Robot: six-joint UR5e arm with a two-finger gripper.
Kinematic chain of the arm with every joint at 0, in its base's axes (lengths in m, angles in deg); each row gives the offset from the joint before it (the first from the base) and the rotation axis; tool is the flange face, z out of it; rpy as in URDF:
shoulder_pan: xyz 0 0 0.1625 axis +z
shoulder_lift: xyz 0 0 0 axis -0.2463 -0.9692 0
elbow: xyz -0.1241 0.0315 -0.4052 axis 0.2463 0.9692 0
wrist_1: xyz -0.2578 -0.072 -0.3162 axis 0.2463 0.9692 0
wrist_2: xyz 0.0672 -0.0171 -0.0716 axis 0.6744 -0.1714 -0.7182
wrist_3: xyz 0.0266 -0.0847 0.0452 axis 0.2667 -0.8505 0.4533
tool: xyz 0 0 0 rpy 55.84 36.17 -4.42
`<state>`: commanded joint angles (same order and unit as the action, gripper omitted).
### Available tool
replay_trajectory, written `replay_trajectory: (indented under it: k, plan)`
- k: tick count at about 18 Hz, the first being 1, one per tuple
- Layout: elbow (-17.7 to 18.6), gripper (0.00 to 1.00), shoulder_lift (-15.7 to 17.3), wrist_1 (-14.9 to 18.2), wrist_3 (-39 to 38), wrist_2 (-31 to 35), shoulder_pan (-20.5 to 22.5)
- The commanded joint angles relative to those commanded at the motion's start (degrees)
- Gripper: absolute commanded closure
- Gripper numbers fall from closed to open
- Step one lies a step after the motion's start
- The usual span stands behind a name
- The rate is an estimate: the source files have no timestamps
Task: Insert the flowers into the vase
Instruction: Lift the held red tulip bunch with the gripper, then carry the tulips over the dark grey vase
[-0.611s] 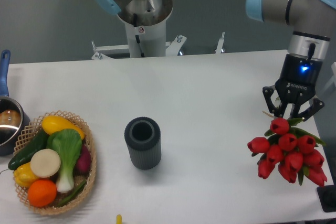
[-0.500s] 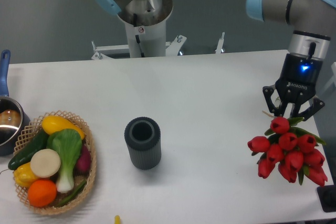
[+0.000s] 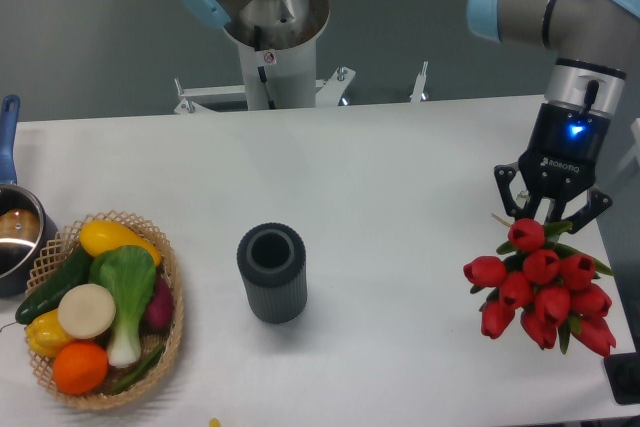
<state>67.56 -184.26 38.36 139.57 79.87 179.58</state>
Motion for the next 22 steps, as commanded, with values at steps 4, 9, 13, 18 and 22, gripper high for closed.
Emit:
replay_trajectory:
  k: [4, 9, 13, 18, 22]
  plan:
    - [0.61, 0.85, 0.52, -0.26, 0.09, -8.35, -1.93]
    - [1.31, 0.85, 0.70, -0.35, 0.35, -18.54, -4.39]
    - [5.87, 0.85, 1.05, -0.79, 6.83, -25.58, -7.29]
    - [11.51, 0.85, 2.99, -0.79, 13.53, -31.99, -10.54]
    - [12.12, 0.85, 3.86, -0.79, 13.80, -35.43, -11.77]
